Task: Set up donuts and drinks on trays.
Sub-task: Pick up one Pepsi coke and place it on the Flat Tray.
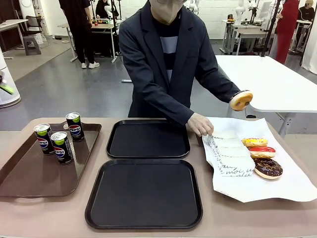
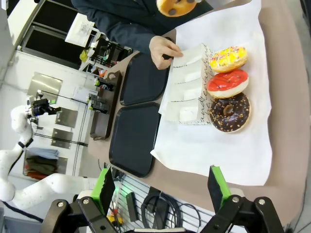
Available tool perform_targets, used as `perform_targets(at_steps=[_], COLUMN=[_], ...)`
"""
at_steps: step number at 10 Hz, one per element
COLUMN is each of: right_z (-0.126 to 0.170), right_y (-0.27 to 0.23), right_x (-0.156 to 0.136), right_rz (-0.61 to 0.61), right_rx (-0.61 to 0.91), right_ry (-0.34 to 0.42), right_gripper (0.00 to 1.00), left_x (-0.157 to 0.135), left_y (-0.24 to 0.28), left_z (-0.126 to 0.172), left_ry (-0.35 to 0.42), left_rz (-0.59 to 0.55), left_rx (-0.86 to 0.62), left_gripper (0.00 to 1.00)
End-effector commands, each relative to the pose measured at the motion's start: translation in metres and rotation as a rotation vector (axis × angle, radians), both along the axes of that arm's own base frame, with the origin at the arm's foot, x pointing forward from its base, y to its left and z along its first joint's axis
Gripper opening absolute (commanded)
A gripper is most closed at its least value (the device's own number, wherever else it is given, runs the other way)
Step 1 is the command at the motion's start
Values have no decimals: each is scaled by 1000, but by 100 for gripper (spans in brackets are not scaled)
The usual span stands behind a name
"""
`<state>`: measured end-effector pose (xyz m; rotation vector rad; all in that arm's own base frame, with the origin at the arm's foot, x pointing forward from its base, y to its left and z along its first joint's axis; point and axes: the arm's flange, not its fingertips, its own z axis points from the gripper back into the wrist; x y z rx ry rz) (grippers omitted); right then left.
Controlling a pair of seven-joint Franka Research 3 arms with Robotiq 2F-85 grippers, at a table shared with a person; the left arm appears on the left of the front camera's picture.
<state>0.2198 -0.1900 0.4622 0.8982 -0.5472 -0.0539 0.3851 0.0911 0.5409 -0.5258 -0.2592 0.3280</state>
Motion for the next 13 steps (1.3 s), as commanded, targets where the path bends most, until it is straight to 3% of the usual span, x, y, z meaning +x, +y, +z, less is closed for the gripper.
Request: perform_targets(at_steps=[1,5,9,11,13], right_z=[-3,-3,-3,-3,-3], right_y=[-2,-2,-2,-2,-2], right_x=[1,1,1,1,1], right_rz=[10,10,10,10,10], right_rx=[11,11,11,11,11], right_ry=[-9,-9,-9,-9,-9], right_gripper=[100,100,100,100,100], left_x=[22,43,47,46,45], left_y=[-34,-126,-184,-191,-187], left_z=[-17,-67,-115,-121,-114], left_ry=[109,164,118,95,127], left_rz=[-30,-55,-96,-135,-138], left_rx=[142,395,604,576,576], left_gripper=[100,100,100,100,100])
